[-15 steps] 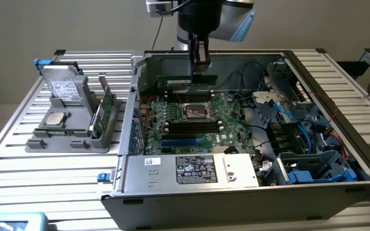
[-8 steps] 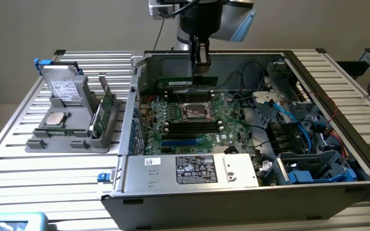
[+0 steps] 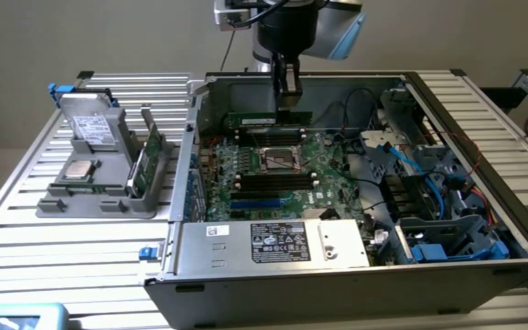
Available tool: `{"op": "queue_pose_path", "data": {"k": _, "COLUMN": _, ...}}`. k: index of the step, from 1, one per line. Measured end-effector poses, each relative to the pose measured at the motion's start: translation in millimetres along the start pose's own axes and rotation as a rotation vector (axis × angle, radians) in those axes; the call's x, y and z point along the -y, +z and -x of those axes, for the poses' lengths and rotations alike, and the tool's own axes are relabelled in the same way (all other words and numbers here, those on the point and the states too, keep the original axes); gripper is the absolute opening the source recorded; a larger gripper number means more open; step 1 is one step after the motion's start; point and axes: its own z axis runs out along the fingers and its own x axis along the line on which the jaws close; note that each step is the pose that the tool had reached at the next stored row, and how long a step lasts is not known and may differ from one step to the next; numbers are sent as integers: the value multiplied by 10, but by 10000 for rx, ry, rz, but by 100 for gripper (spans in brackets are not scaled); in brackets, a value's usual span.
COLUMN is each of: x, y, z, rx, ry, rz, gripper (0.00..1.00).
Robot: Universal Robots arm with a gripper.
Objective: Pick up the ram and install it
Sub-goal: 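Insert the ram into the slot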
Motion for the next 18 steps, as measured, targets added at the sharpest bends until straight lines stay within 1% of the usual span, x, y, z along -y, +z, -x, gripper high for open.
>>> {"op": "queue_pose_path", "data": {"k": 2, "x": 25, "y": 23, "z": -1, "rx": 39, "ry": 1, "rz": 0, "gripper": 14}}
{"op": "queue_pose_path", "data": {"k": 3, "x": 34, "y": 37, "z": -1, "rx": 49, "ry": 2, "rz": -1, "gripper": 14}}
{"op": "queue_pose_path", "data": {"k": 7, "x": 39, "y": 77, "z": -2, "rx": 52, "ry": 20, "rz": -1, "gripper": 14}}
{"op": "queue_pose_path", "data": {"k": 12, "x": 38, "y": 94, "z": -28, "rx": 53, "ry": 21, "rz": -2, "gripper": 14}}
{"op": "queue_pose_path", "data": {"k": 18, "x": 36, "y": 192, "z": -28, "rx": 52, "ry": 19, "rz": -13, "gripper": 14}}
